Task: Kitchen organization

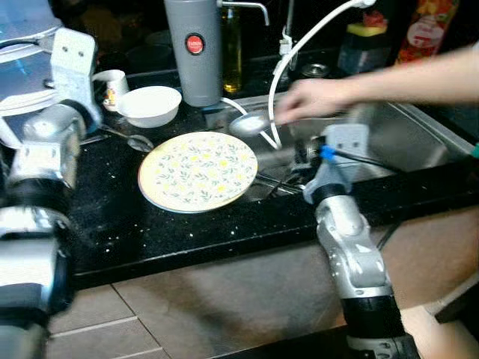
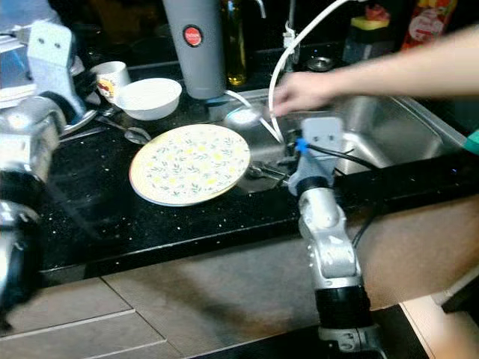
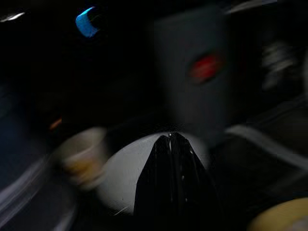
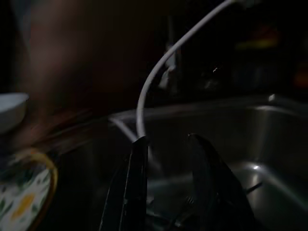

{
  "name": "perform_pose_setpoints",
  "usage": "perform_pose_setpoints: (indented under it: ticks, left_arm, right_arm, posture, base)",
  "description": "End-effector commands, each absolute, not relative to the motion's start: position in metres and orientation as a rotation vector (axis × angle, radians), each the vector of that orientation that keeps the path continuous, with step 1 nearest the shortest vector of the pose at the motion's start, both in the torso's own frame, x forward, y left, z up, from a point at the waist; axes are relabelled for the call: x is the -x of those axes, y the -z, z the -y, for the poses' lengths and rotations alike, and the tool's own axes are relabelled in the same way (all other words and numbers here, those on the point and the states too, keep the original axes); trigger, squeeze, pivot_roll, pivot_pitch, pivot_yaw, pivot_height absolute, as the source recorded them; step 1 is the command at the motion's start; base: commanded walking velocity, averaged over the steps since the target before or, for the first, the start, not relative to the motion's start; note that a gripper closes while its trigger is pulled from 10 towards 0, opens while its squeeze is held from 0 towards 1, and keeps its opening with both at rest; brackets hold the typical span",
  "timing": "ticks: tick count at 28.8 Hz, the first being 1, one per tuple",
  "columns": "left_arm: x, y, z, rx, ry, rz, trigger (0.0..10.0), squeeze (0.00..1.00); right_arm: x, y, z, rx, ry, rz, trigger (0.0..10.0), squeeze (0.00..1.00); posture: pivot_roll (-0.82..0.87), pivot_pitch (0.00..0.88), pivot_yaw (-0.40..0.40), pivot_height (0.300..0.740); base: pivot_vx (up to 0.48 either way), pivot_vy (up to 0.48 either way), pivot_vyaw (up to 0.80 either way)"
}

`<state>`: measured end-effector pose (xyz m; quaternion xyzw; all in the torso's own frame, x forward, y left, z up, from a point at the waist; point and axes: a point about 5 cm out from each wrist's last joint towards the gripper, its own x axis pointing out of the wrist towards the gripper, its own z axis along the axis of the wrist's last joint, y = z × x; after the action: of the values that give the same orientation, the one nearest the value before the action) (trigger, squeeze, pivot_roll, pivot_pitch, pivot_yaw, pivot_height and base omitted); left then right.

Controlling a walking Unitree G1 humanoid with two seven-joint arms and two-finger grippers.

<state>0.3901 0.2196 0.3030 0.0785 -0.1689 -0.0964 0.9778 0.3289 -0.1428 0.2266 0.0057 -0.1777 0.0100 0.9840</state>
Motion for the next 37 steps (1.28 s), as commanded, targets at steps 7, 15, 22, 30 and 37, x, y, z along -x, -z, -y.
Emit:
perform_pose_setpoints:
  ticks: [7, 15, 22, 30, 37]
  left_arm:
    - [-0.37, -0.288, -0.165, 0.072, 0.167, 0.48, 10.0, 0.0]
    - [-0.333, -0.268, -0.148, 0.018, 0.149, 0.465, 10.0, 0.0]
    - [-0.318, -0.239, -0.17, -0.095, 0.078, 0.372, 10.0, 0.0]
    - [-0.311, -0.226, -0.152, -0.112, 0.107, 0.376, 10.0, 0.0]
    - [-0.321, -0.235, -0.148, -0.119, 0.115, 0.388, 10.0, 0.0]
  right_arm:
    - [-0.317, -0.251, 0.169, -0.022, 0.076, 0.466, 10.0, 0.0]
    - [-0.313, -0.253, 0.184, 0.012, 0.087, 0.464, 10.0, 0.0]
    - [-0.313, -0.251, 0.187, 0.039, 0.029, 0.432, 10.0, 0.0]
    - [-0.318, -0.244, 0.189, -0.043, 0.031, 0.389, 10.0, 0.0]
    - [-0.317, -0.234, 0.195, 0.04, 0.053, 0.334, 10.0, 0.0]
  posture:
    - [-0.01, 0.003, 0.014, 0.74]
    - [0.02, 0.0, -0.028, 0.74]
    - [0.04, 0.0, -0.04, 0.74]
    - [0.05, 0.0, -0.062, 0.74]
    - [0.02, 0.0, -0.043, 0.74]
  base:
    - [0.0, 0.0, 0.0]
    - [0.0, 0.0, 0.0]
    - [0.0, 0.0, 0.0]
    - [0.0, 0.0, 0.0]
    - [0.0, 0.0, 0.0]
